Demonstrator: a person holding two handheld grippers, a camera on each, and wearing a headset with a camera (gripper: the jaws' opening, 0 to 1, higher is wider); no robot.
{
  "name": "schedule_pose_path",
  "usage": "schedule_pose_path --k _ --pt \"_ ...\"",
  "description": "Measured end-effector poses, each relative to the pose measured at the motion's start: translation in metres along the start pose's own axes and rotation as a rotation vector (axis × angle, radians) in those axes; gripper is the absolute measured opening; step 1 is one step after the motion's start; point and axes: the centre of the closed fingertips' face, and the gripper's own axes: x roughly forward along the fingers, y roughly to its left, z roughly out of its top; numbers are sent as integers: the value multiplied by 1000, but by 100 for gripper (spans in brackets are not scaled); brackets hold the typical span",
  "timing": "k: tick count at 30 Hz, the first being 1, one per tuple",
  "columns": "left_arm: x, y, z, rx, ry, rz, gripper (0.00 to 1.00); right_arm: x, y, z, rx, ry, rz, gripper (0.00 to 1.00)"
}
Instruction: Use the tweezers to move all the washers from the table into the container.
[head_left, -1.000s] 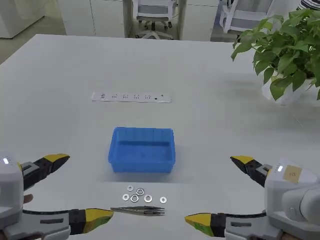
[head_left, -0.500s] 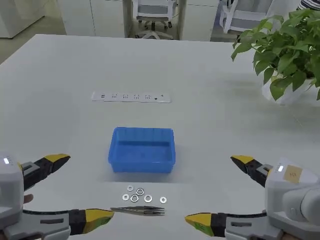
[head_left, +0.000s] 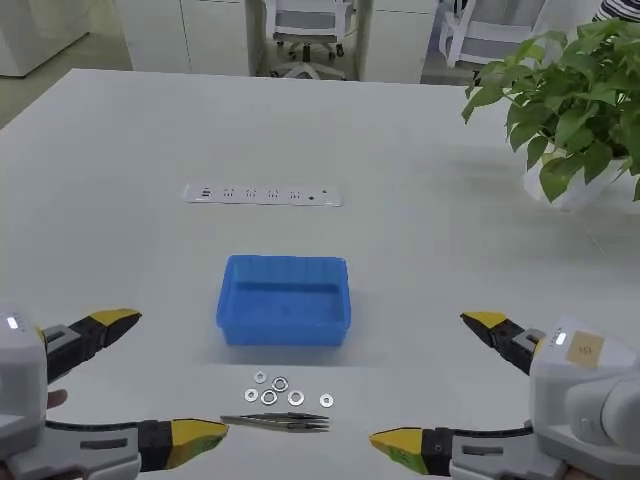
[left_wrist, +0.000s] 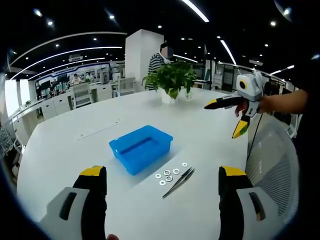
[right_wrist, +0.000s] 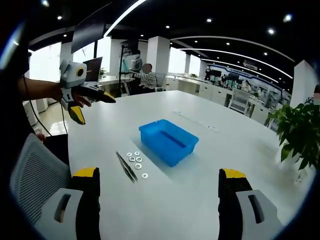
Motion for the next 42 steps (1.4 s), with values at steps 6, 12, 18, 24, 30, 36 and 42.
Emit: schedule_pose_path --k 6,12,18,24,30,36,42 --pt "0 0 0 -1 -2 -2 99 0 0 0 1 -2 -1 100" --pt "0 0 0 -2 -1 -2 99 0 0 0 0 -1 2 100" --pt "0 0 0 1 0 -4 99 -1 -1 1 -1 -1 1 100" --pt "0 1 2 0 -7 -3 99 -1 -1 1 -3 0 1 100" --pt "0 0 1 -1 -3 -3 99 -1 0 1 -3 3 4 100" --pt "-1 0 1 -1 -5 -7 99 -1 0 2 -3 2 5 100" --pt "-1 0 3 2 -8 -12 98 -2 0 0 -14 16 11 100"
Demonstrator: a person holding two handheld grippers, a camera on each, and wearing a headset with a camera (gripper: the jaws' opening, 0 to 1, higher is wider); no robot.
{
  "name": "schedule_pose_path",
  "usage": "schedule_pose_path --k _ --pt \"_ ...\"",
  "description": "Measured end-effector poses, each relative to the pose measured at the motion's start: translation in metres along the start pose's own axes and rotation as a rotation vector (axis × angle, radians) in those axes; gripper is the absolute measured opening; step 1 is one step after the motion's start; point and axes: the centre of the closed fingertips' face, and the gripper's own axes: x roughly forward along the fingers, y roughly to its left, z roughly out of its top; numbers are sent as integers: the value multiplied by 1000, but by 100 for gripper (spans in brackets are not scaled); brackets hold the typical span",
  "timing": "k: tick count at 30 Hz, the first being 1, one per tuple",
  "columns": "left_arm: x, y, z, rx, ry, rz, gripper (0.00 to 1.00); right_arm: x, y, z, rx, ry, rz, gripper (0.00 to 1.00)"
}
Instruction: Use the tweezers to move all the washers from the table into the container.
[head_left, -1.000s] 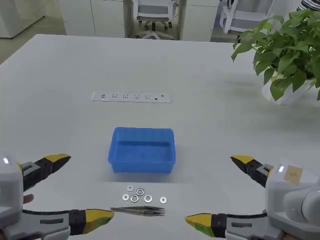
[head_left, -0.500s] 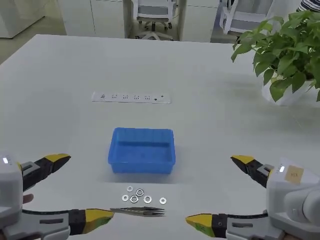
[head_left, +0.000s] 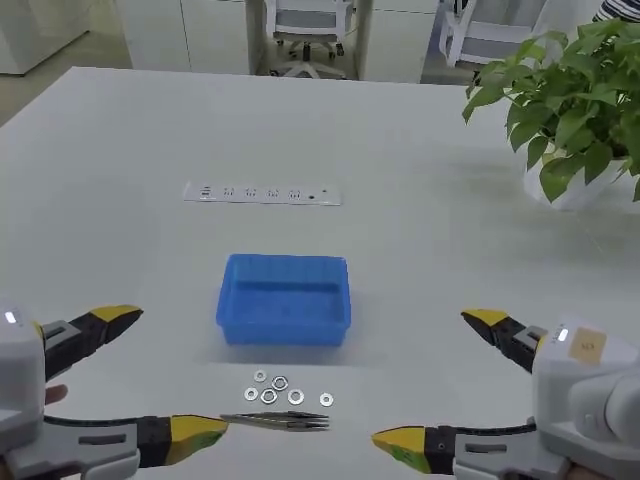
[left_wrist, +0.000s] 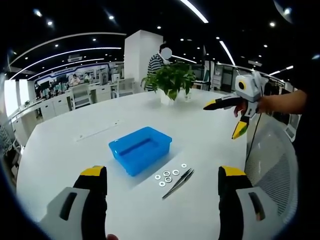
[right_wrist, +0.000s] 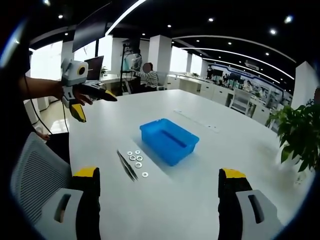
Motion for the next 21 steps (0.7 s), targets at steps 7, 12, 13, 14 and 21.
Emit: schedule_pose_path --k 7,12,13,14,21 --pt "1 1 1 16 12 -14 98 -1 -2 1 -18 12 0 100" --pt "2 3 1 38 26 -30 97 -2 -4 0 -30 23 6 99" --pt "2 3 1 40 29 -35 97 -2 -5 -1 -33 27 9 99" --pt "3 4 1 46 34 -38 97 -2 -5 -1 -36 32 12 99" --pt "6 5 -2 71 65 -70 97 -1 -10 -1 -69 54 33 98"
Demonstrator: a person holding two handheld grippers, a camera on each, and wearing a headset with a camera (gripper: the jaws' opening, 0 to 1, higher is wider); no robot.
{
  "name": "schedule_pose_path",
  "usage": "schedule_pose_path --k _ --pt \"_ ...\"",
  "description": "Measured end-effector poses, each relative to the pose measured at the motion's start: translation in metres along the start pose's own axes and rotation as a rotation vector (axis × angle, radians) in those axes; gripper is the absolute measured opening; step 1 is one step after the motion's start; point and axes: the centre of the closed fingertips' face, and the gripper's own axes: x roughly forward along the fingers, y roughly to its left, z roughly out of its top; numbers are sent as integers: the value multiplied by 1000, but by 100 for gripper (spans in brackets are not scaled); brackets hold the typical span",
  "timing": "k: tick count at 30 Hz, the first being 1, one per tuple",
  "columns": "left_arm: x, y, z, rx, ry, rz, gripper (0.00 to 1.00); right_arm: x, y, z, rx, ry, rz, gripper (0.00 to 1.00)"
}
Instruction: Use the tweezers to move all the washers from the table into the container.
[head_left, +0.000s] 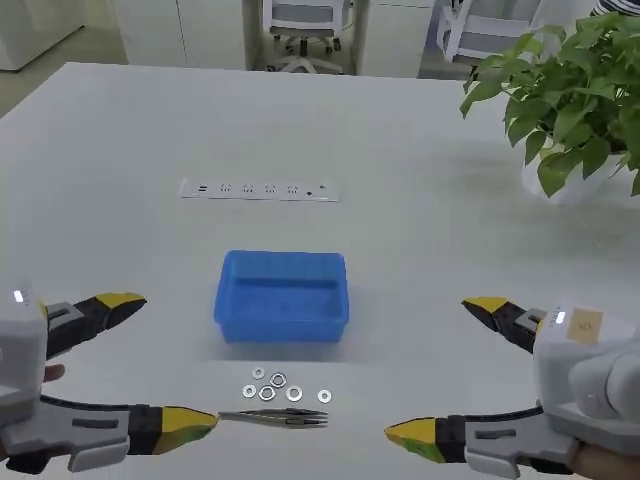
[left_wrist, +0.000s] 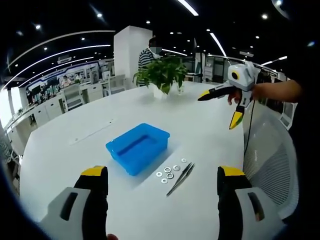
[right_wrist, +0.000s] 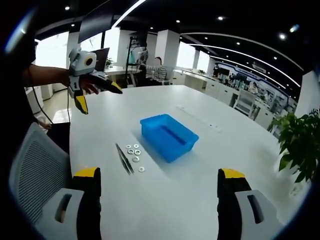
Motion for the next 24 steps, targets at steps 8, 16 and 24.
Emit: schedule_pose_path --k 8,16,24 --pt "5 2 -2 32 36 -38 95 4 -11 5 -26 1 11 98" --pt "12 7 -3 76 74 -80 91 10 -12 4 -60 17 47 98" --pt "21 9 -4 139 127 -147 82 18 -13 3 -81 40 93 96"
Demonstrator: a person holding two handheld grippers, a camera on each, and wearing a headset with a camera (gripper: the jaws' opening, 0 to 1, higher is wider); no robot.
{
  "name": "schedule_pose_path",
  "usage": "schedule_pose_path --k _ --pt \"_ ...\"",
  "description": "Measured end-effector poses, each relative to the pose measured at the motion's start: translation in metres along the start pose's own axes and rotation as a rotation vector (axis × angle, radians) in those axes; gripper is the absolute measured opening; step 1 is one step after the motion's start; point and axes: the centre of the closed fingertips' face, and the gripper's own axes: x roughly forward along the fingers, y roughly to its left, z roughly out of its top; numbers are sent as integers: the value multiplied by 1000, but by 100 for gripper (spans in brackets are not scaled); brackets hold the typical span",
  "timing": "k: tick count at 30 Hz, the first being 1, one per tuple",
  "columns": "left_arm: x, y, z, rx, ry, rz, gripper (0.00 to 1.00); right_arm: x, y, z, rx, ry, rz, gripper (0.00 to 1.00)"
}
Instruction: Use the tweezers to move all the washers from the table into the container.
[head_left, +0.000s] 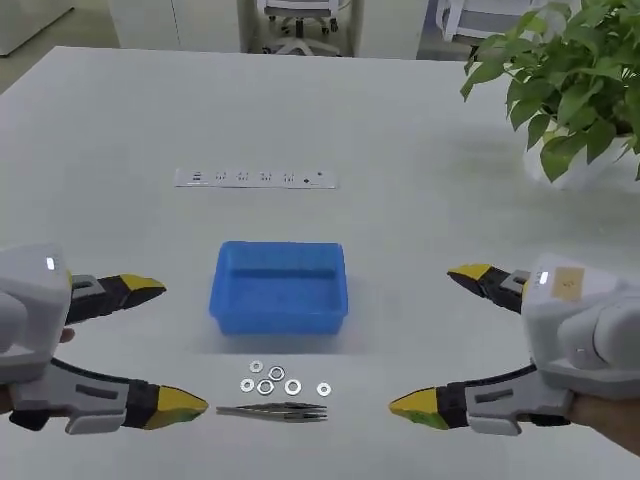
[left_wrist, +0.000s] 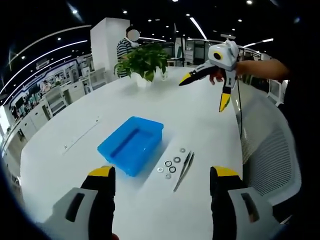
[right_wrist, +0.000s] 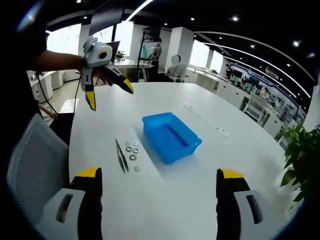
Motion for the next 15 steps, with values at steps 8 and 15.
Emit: schedule_pose_path --k 8,15 --pt "13 0 -2 58 57 -69 74 12 3 -6 -46 53 68 92" --pt "24 -7 -10 91 105 -144 60 25 7 -9 -97 75 122 86"
